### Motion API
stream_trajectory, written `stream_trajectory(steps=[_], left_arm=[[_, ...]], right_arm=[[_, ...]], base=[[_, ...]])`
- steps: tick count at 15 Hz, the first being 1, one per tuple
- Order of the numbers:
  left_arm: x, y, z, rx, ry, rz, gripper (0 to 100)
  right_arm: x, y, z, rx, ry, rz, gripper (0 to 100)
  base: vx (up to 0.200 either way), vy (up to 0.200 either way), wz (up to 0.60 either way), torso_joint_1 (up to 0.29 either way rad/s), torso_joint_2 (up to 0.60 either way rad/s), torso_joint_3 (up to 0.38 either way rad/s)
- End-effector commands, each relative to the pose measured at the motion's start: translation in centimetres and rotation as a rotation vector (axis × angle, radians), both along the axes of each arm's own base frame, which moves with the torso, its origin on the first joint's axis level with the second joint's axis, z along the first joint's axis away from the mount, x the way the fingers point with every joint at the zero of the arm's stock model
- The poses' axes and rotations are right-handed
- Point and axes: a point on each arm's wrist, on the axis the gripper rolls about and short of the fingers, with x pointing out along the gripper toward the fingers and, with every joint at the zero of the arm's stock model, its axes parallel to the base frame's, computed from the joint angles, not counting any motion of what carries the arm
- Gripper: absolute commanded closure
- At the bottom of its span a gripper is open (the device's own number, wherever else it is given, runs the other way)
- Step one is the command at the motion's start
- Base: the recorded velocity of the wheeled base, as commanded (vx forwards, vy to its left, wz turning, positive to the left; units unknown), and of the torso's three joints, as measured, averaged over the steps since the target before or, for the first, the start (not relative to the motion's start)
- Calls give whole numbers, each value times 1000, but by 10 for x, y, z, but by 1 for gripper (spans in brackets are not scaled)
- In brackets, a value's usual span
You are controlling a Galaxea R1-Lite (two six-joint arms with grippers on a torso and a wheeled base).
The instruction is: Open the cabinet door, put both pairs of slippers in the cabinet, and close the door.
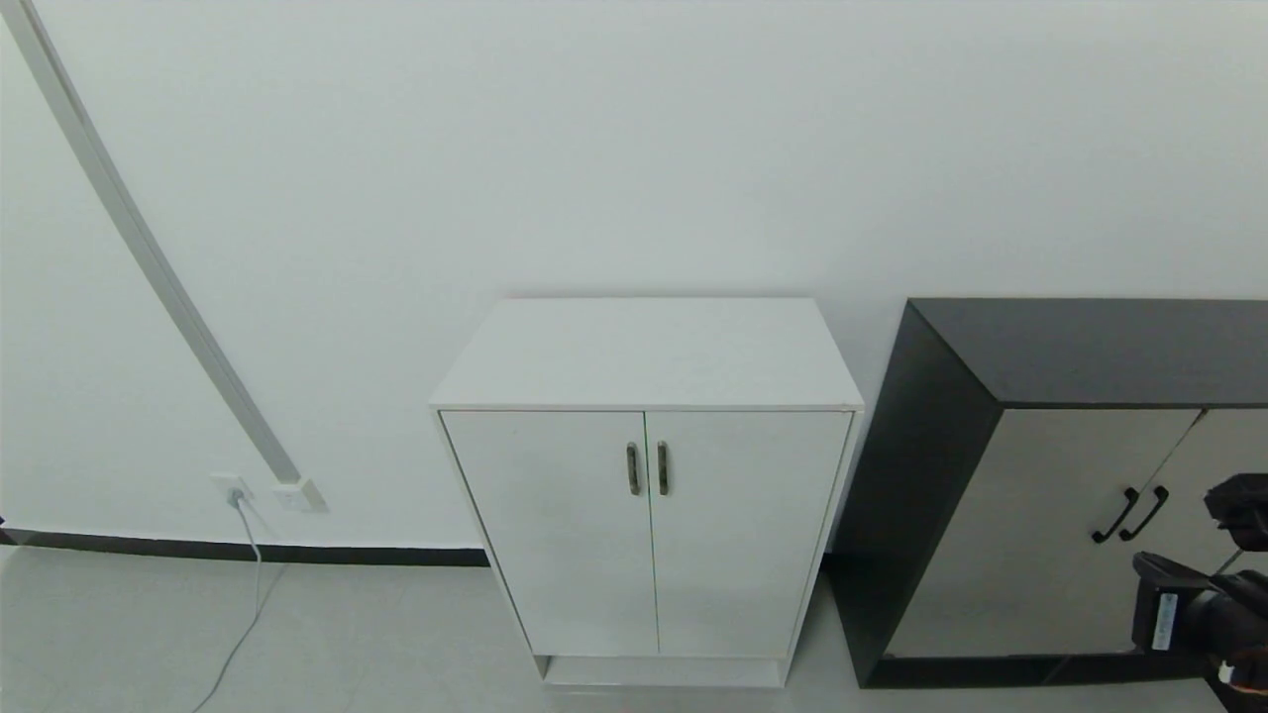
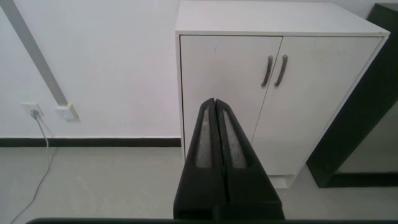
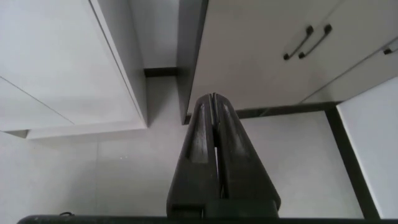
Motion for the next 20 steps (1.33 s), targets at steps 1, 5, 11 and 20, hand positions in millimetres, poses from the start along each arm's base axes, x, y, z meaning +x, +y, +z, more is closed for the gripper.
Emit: stream_trajectory(steps=[1, 5, 11, 20], left_arm=[[0, 0, 0, 0, 1, 1, 100], [0, 0, 0, 0, 1, -1, 100], [0, 0, 0, 0, 1, -1, 100], [0, 0, 0, 0, 1, -1, 100]], right_arm=[[-25, -6, 2, 10, -45, -3, 100], [-51, -13, 3, -5, -54, 5, 100], [-108, -23, -7, 8, -22, 124, 100], [-154, -27, -29, 54, -22, 453, 100]], base=[[0, 0, 0, 0, 0, 0], [0, 0, 0, 0, 0, 0], [0, 0, 0, 0, 0, 0], [0, 0, 0, 0, 0, 0]])
